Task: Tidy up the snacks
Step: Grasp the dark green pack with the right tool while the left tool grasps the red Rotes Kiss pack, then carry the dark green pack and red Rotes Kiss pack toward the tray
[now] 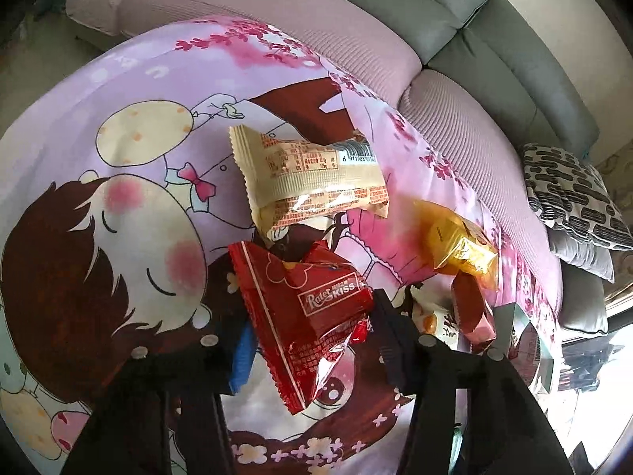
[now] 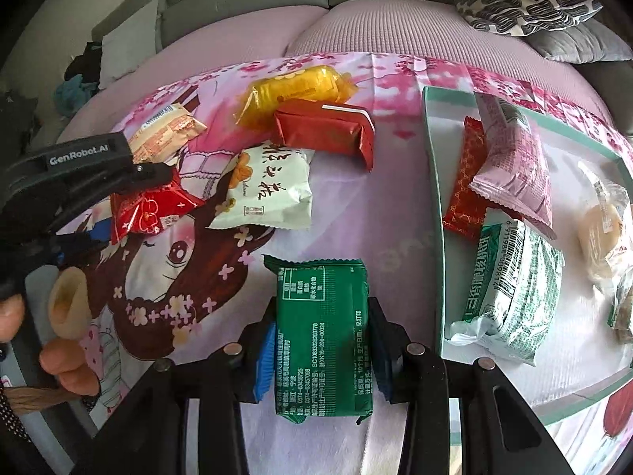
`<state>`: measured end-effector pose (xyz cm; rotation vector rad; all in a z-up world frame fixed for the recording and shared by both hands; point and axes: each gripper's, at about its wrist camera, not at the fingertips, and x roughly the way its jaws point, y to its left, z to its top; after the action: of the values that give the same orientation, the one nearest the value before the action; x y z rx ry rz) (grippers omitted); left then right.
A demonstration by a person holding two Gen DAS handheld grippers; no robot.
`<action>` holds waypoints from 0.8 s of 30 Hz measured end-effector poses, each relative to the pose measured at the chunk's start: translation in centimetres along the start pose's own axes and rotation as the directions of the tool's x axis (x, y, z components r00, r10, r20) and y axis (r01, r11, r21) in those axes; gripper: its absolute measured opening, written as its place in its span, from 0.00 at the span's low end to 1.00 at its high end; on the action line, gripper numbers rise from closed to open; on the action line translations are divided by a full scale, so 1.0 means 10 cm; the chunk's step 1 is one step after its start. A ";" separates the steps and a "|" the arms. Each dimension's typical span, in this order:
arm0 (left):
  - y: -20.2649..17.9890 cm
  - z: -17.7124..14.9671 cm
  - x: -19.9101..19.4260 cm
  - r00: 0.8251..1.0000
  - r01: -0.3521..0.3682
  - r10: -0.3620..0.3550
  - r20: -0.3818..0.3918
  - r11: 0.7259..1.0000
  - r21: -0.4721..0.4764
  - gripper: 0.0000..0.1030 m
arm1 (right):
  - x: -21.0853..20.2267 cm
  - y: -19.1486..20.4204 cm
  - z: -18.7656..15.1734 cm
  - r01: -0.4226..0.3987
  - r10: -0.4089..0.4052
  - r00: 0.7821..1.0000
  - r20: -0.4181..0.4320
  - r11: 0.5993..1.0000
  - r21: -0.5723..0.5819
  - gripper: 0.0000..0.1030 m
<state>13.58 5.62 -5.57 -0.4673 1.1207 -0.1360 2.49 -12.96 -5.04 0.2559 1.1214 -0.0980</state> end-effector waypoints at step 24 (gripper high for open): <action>-0.20 -0.07 -0.55 0.998 0.045 -0.046 0.047 0.999 0.015 0.52 | -0.54 -0.09 0.06 -0.051 0.047 0.992 0.117 0.998 0.028 0.41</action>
<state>10.81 5.48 -0.32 -0.4817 1.0627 -0.1719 0.50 -14.21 -0.12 0.3016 0.9978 -0.0856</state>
